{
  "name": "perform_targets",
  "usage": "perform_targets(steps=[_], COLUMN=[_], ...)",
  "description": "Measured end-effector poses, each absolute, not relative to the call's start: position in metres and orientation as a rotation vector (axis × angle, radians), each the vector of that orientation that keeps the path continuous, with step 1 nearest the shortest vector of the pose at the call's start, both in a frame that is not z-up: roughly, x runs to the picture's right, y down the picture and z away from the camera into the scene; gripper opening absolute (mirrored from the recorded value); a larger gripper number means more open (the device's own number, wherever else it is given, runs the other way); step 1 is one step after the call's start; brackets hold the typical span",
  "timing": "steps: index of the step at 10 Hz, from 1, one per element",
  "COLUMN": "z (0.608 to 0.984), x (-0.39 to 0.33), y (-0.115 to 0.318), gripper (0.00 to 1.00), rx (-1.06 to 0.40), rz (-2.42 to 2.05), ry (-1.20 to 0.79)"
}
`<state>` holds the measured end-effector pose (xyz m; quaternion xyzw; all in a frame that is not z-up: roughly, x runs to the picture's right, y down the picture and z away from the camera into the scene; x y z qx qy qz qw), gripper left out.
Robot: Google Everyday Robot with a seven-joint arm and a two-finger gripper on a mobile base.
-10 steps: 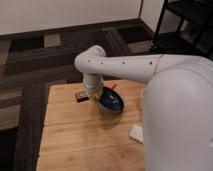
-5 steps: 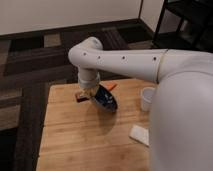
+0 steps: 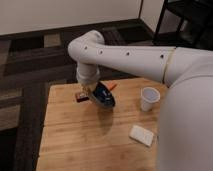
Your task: Pick up the ceramic bowl
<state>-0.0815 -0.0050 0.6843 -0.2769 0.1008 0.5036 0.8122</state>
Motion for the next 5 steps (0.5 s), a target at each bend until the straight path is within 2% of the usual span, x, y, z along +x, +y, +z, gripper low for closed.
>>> perform_targets(steps=[5], z=[0.6815], x=[-0.0818], y=[-0.0056], gripper=[0.00], rx=[-0.599], rz=[1.077], ry=[0.204])
